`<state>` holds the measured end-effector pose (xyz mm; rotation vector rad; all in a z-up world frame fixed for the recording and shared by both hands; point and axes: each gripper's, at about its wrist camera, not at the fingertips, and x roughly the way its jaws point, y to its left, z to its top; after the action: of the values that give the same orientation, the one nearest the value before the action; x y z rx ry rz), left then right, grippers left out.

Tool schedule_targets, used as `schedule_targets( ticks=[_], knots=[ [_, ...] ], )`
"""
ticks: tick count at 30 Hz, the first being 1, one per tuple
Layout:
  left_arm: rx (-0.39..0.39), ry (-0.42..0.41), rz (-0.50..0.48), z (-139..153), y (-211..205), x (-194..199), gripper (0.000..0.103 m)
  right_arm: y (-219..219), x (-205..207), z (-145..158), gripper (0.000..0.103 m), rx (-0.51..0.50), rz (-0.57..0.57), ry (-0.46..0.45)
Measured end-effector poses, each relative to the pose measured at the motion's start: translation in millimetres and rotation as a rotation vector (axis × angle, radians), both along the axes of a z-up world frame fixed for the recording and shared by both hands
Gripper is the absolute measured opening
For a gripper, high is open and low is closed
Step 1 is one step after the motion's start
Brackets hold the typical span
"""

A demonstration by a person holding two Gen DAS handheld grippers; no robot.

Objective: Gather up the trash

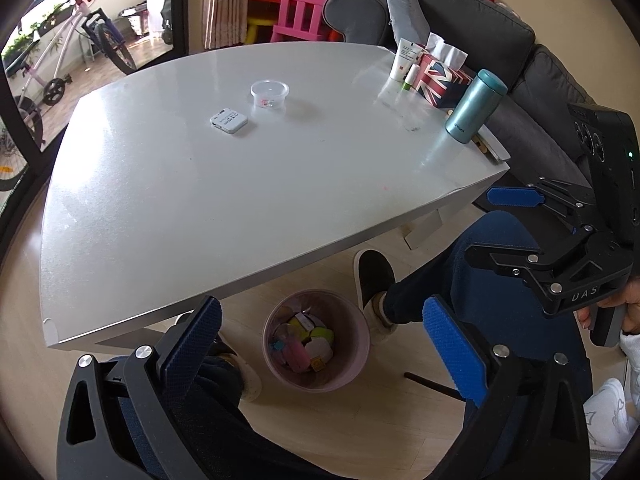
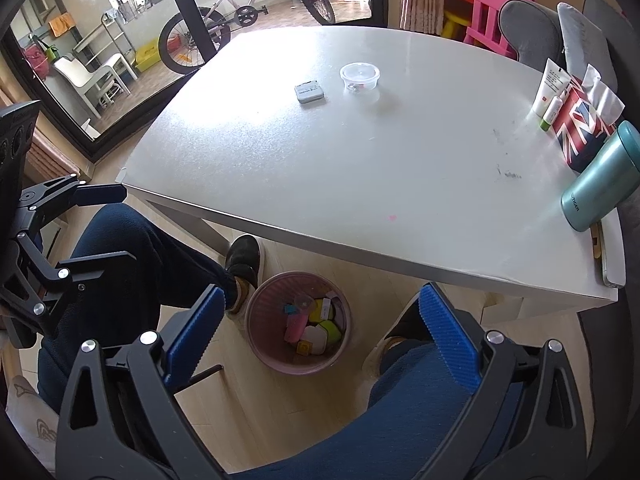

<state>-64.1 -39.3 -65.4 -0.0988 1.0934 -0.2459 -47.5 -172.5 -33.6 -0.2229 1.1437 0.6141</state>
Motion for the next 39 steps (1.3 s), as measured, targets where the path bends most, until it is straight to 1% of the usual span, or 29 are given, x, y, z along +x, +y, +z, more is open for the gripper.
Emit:
schedule_targets(
  ticks=[9,17,21,24,30,35,39],
  knots=[
    [-0.005,0.009,0.022,-0.2,7.3,6.3,0.097,5.2,5.7,-1.6,0.098,-0.002,0.003,0.012],
    [0.005,-0.011,0.051,6.3,19.5,19.0,0.097,18.2,29.4,6.5,0.098,0.010,0.006,-0.008],
    [0.013,-0.026,0.075,8.0,25.1,29.8,0.097,26.4,46.8,10.1,0.098,0.020,0.005,-0.017],
    [0.028,-0.043,0.094,9.9,32.1,38.5,0.097,34.0,61.3,14.3,0.098,0.013,0.011,-0.041],
    [0.031,-0.079,0.131,16.4,44.7,55.9,0.097,50.8,91.9,23.7,0.098,0.018,0.016,-0.079],
    [0.046,-0.113,0.142,21.2,48.0,65.8,0.097,65.7,119.0,24.0,0.098,0.027,0.022,-0.090],
    [0.050,-0.122,0.158,22.5,54.3,74.8,0.097,80.0,145.8,19.6,0.098,0.019,0.023,-0.097]
  ],
)
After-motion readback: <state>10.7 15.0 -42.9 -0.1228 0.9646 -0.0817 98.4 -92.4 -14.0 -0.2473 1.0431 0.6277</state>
